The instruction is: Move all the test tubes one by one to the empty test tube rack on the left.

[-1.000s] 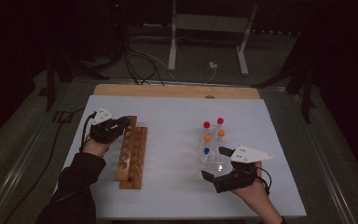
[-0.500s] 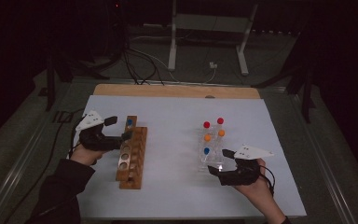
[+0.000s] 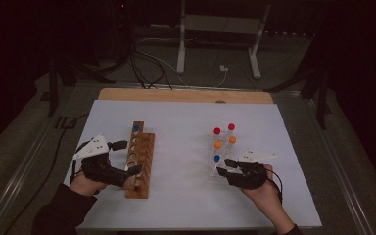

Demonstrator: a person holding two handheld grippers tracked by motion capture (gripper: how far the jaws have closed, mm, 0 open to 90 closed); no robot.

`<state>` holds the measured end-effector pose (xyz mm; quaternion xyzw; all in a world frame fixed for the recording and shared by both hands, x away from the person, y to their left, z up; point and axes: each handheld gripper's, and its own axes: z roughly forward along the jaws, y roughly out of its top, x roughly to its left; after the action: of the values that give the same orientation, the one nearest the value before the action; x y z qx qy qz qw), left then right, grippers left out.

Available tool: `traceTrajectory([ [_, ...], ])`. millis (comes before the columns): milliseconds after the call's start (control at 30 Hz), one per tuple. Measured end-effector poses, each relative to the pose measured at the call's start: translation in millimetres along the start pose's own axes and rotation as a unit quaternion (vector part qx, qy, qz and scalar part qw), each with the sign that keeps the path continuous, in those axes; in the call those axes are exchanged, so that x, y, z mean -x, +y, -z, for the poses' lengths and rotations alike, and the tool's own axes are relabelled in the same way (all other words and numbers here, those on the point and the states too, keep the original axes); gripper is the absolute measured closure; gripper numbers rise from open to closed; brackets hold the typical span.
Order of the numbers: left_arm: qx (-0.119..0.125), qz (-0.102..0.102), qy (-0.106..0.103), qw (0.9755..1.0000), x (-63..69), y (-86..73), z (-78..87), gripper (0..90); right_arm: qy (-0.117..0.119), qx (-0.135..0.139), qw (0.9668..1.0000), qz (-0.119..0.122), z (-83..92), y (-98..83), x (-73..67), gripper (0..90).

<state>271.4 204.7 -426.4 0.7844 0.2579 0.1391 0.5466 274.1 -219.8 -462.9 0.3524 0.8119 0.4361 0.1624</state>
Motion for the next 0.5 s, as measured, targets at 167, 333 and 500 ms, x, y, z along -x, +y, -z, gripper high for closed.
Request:
traceTrajectory([
  [167, -0.008, -0.003, -0.01, 0.9999, 5.5, -2.9, -2.2, 1.8, -0.005, -0.015, 0.9999, 0.0, -7.5, 3.8, -0.5, 64.9],
  [333, -0.013, -0.006, -0.012, 0.9998, 6.8, -4.1, -2.9, 1.9, -0.007, -0.027, 0.9996, -0.002, -14.3, 6.0, 0.4, 69.3],
  [500, -0.014, -0.006, -0.01, 0.9998, 5.7, -5.1, -3.1, 1.8, -0.007, -0.036, 0.9993, 0.004, -20.5, 7.2, -1.0, 73.5],
])
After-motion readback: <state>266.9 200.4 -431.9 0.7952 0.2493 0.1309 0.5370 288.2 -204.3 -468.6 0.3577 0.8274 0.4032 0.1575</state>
